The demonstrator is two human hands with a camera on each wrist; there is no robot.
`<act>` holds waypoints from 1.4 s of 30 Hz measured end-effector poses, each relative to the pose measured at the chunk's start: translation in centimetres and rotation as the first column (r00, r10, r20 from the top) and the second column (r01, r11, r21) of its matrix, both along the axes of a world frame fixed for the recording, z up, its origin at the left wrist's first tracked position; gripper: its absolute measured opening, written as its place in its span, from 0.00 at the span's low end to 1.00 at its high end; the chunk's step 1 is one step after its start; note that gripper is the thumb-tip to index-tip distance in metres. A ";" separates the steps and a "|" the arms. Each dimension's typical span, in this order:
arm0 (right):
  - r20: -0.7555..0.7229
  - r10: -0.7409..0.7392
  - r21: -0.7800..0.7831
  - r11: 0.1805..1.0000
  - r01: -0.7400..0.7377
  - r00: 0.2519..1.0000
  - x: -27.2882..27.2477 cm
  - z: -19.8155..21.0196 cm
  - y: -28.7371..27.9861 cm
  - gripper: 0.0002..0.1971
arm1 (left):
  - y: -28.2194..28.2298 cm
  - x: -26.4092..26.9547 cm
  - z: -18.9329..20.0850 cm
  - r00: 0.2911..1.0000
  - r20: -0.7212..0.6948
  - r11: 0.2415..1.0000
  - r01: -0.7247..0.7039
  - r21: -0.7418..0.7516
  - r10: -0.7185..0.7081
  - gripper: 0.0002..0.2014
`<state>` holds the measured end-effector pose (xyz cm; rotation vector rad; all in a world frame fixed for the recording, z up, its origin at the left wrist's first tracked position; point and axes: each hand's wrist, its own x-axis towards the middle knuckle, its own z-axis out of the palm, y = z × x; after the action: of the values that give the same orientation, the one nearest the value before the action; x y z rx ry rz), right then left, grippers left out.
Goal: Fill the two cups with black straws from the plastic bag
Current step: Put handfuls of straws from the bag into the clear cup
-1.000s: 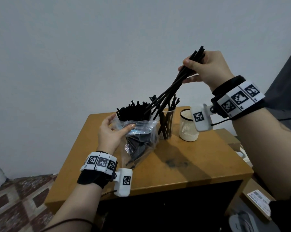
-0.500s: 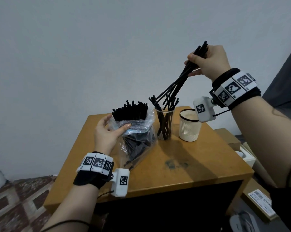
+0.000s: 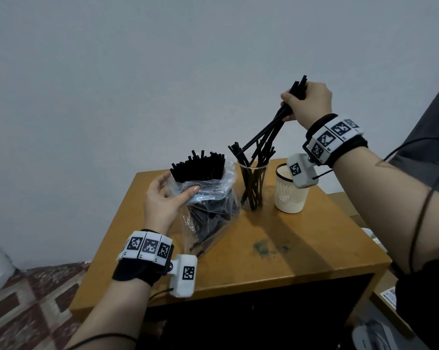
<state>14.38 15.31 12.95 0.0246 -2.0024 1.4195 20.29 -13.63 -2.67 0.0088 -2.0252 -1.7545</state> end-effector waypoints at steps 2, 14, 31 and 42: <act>-0.006 -0.014 0.013 1.000 0.014 1.000 -0.2 -0.4 0.1 0.03 | -0.1 0.0 -0.1 1.000 -0.001 1.000 -0.003 0.013 0.003 0.39; 0.019 0.040 0.336 0.941 -0.044 0.999 -0.5 -1.8 -1.4 0.05 | 0.0 -0.4 -0.4 1.000 -0.014 0.999 0.016 0.046 -0.015 0.40; 0.011 0.027 0.200 0.979 -0.028 1.000 -1.8 -1.9 -1.4 0.06 | -0.2 -0.9 -0.7 0.999 -0.032 0.995 0.026 0.100 -0.023 0.41; 0.107 -0.052 0.519 0.854 -0.011 0.993 -3.1 -7.5 -2.1 0.12 | -0.1 -0.7 -0.8 1.000 -0.015 0.996 0.018 0.087 -0.016 0.39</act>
<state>11.29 13.16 5.46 0.1597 -2.4244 0.8392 19.58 -13.68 -3.50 0.0067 -1.9427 -1.8473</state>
